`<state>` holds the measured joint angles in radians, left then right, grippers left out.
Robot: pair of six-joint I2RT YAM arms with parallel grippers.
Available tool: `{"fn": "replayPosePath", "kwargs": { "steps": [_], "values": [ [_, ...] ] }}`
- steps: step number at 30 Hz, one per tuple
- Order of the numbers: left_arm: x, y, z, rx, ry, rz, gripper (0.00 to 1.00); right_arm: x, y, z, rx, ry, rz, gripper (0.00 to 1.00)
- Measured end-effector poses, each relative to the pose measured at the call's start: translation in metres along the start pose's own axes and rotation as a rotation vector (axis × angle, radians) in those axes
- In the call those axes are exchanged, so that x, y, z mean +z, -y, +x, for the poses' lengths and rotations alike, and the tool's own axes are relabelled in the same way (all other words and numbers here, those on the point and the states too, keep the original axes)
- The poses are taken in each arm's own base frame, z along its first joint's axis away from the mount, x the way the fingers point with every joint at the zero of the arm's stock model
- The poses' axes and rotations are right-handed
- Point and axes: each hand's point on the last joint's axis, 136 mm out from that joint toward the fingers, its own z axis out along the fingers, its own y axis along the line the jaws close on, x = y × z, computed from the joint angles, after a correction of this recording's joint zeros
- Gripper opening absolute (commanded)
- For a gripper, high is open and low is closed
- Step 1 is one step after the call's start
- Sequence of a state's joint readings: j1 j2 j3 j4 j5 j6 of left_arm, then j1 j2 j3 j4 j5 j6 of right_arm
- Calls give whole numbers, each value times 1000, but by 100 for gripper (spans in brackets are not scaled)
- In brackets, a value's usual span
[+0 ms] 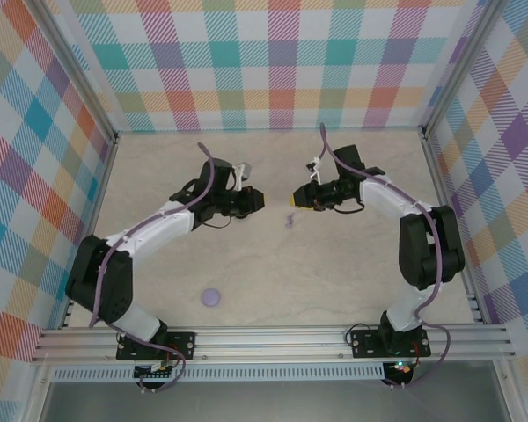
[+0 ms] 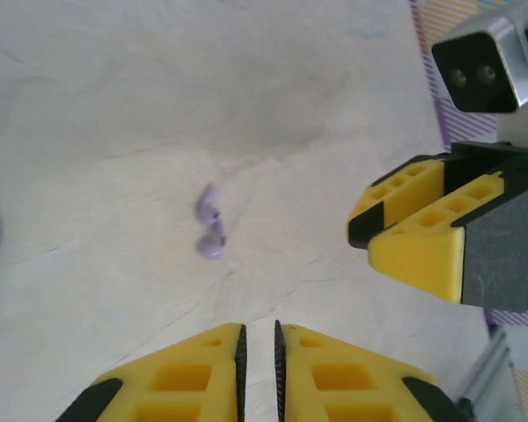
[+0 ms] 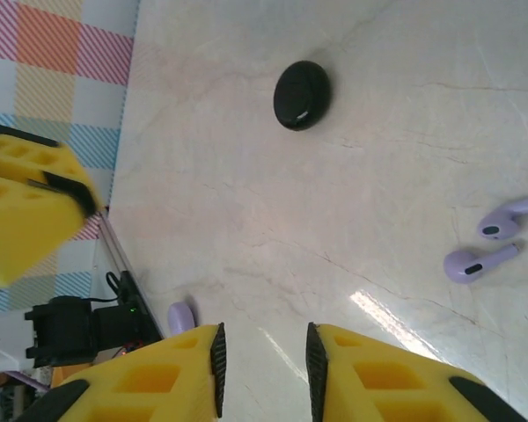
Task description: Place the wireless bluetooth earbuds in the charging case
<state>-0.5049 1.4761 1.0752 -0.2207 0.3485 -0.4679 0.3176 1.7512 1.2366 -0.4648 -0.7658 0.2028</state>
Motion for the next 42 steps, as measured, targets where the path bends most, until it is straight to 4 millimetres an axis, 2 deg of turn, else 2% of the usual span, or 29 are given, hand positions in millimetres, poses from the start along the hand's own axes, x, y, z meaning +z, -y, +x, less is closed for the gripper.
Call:
{"fn": "replayPosePath", "kwargs": {
  "steps": [4,8,10,14,22,25,27,32,35,42],
  "values": [
    [-40,-12,-1,14,75,-116,34,3,1,19,2,-26,48,39],
    [-75,-35,12,-26,125,-248,40,6,-1,33,-14,-44,83,41],
    [-91,-51,26,-66,136,-316,46,7,-3,39,-25,-53,96,43],
    [-116,-78,56,-145,135,-421,46,15,-11,48,-58,-79,125,45],
    [-155,-104,103,-321,135,-519,47,27,-21,60,-105,-110,156,46],
    [-159,-112,122,-393,102,-548,42,26,-22,59,-114,-103,163,47],
    [-155,-117,136,-433,58,-574,38,26,-21,58,-115,-101,169,46],
    [-141,-126,173,-476,-81,-661,38,26,-21,58,-115,-101,171,46],
    [-139,-129,189,-494,-114,-679,40,26,-20,58,-115,-100,176,47],
    [-132,-137,222,-514,-181,-703,52,26,-19,57,-117,-97,181,47]
  ]
}}
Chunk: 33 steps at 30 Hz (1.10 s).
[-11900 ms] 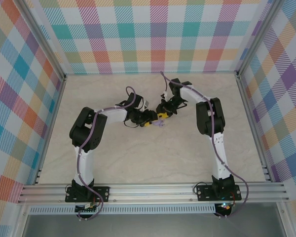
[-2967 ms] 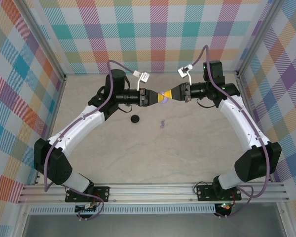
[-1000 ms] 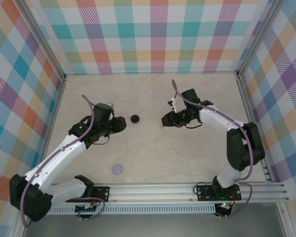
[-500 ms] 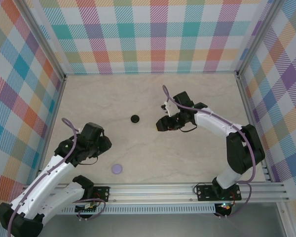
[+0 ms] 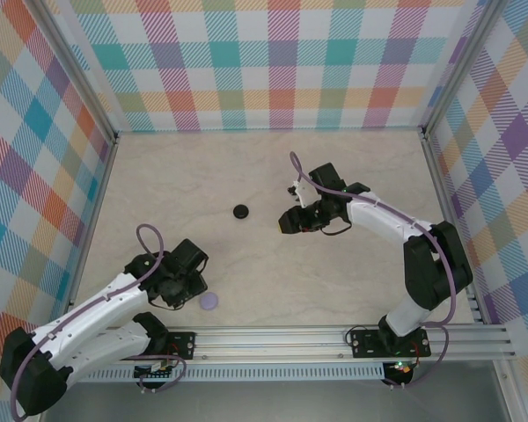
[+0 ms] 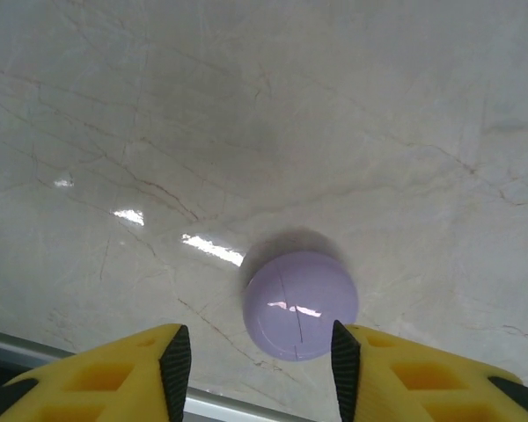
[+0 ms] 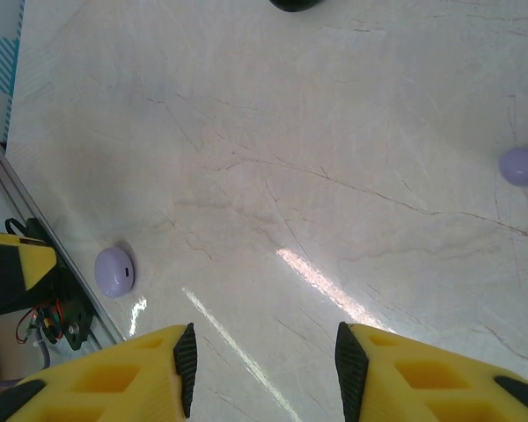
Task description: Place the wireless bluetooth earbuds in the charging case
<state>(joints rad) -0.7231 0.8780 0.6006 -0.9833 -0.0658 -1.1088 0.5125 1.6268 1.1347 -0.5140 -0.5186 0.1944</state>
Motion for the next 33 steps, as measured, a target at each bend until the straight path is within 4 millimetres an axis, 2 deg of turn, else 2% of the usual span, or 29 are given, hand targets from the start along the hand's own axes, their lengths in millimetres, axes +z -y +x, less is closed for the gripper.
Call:
{"fn": "replayPosePath", "kwargs": {
  "steps": [4,13,19,33],
  "values": [
    [11,1,8,-7,-23,4,62,0,0,0,0,0,0,47],
    [32,11,17,-21,-53,74,69,0,1,0,1,0,4,47],
    [46,14,23,-41,-82,100,70,0,1,0,0,0,6,48],
    [54,13,25,-42,-108,13,63,0,3,0,1,1,19,48]
  ]
}}
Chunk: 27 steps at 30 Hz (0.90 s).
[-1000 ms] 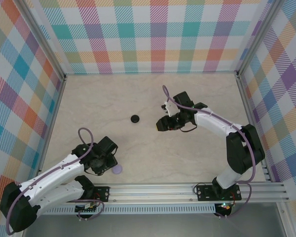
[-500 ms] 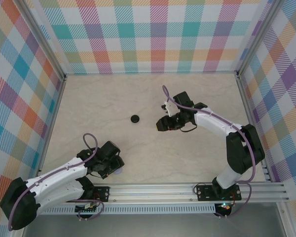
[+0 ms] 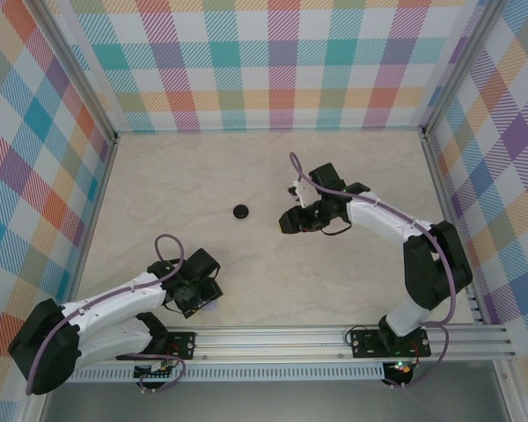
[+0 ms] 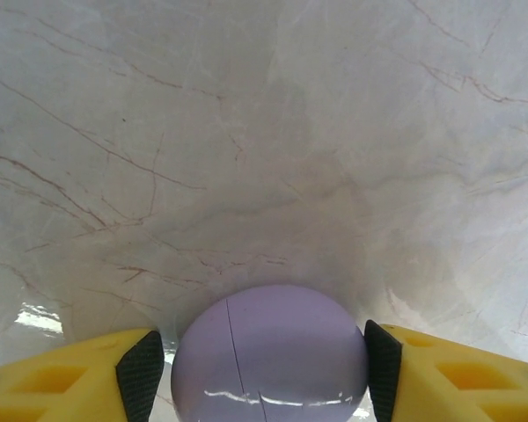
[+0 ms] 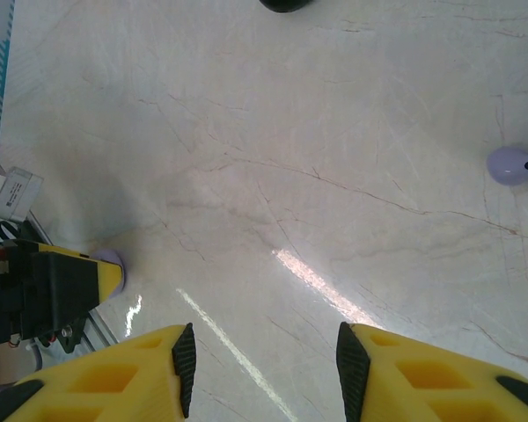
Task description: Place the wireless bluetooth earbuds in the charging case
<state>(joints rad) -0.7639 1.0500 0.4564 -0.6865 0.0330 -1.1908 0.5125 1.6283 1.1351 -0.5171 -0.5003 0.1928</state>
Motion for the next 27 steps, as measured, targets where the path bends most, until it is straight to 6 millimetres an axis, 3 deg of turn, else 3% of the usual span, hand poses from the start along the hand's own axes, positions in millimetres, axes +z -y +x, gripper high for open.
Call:
{"fn": "replayPosePath", "kwargs": {
  "steps": [14,27],
  "values": [
    [4,-1,-1,-15,-26,-119,54,-1,6,-2,-16,10,37,48],
    [8,12,-5,-2,-65,-271,48,-6,16,1,-10,16,108,48]
  ]
}}
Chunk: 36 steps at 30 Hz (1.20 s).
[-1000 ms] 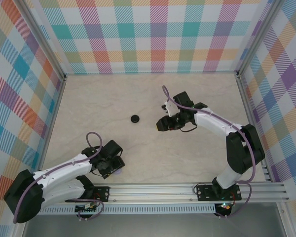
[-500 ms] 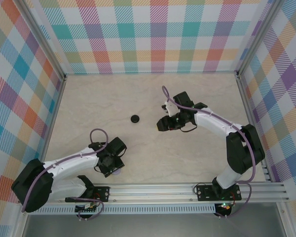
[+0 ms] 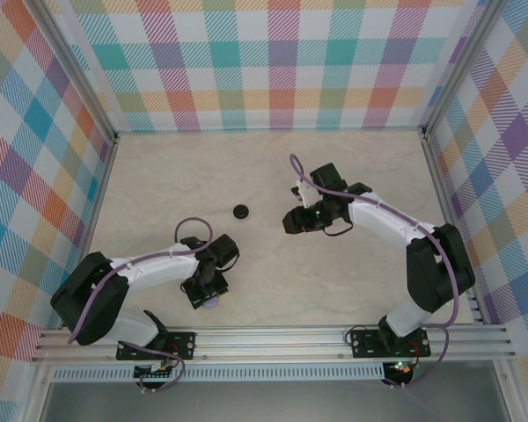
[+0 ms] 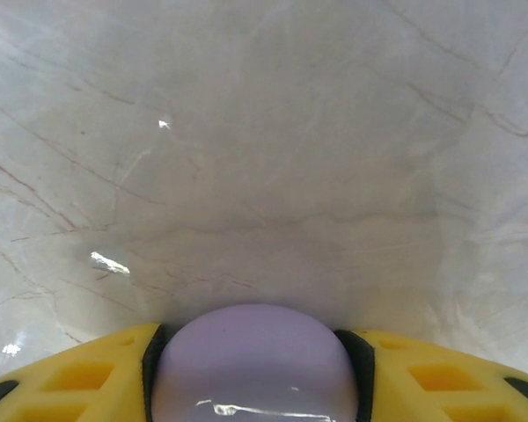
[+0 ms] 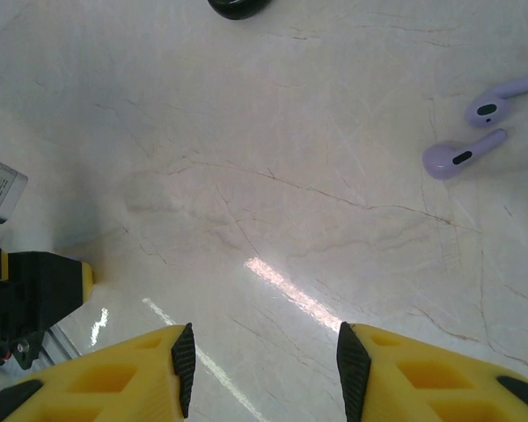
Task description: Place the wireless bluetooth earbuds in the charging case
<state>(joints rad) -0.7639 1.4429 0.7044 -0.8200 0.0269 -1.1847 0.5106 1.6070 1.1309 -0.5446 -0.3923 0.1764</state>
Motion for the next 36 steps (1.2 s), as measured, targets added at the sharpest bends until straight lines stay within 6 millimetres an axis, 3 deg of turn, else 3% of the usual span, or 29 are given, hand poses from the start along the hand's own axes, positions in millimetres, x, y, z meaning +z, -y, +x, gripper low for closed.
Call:
{"fn": "replayPosePath", "kwargs": {
  "steps": [6,15,23,27,31,33,36],
  "values": [
    [-1,3,-1,19,-29,-110,49,-2,14,0,28,10,53,49],
    [-6,5,-3,66,-83,-298,49,-28,37,-4,85,83,122,49],
    [-7,6,-6,138,-78,-299,50,-34,38,-1,92,89,130,50],
    [-8,18,-10,165,-55,-243,50,-34,38,-1,92,89,130,50],
    [-9,52,-19,184,4,-85,50,-34,38,-1,93,88,130,50],
    [-14,95,-30,188,73,91,51,-34,38,0,95,88,130,50],
    [-40,172,-49,190,184,394,51,-34,38,0,103,88,130,50]
  ]
}}
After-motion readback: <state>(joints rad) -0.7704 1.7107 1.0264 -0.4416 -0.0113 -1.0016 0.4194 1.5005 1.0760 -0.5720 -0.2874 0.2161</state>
